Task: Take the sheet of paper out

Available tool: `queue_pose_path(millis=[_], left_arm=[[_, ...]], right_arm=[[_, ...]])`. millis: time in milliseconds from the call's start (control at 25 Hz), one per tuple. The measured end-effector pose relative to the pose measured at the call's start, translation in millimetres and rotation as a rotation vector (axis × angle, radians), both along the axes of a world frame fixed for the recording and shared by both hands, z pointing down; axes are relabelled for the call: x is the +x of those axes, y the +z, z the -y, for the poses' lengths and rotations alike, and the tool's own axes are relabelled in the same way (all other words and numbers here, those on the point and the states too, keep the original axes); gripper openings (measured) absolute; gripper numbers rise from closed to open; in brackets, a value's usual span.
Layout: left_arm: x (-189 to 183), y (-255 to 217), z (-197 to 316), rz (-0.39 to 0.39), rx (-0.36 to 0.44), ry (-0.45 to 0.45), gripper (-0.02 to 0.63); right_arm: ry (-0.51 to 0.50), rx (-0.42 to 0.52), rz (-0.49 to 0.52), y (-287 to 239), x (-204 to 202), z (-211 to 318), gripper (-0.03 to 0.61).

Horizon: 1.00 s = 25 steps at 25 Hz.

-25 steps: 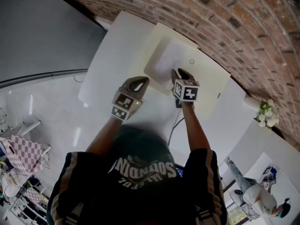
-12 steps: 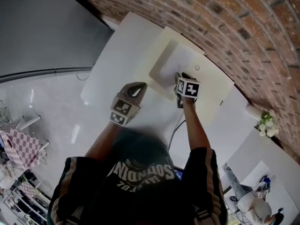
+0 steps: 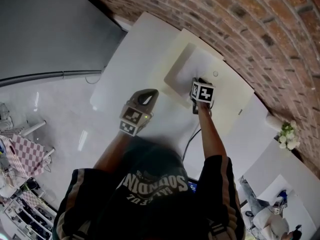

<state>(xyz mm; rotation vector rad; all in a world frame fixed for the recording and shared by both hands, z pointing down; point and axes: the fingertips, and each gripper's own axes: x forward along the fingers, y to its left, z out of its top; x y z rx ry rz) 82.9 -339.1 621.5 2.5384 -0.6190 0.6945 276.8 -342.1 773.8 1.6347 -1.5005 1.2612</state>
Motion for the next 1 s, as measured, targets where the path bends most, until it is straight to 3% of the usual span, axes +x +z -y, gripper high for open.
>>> queue_pose_path(millis=[280, 640, 1000], left_arm=[[0, 0, -1, 0.001, -0.003, 0.002, 0.011], [2, -2, -5, 0.000, 0.000, 0.016, 0.011], [11, -9, -11, -0.013, 0.013, 0.046, 0.011]], right_arm=[[0.020, -0.004, -0.012, 0, 10, -1, 0.017], [0.061, 0.053, 0.059, -7, 15, -4, 0.004], [0.101, 0.065, 0.046, -15, 34, -18, 0.003]])
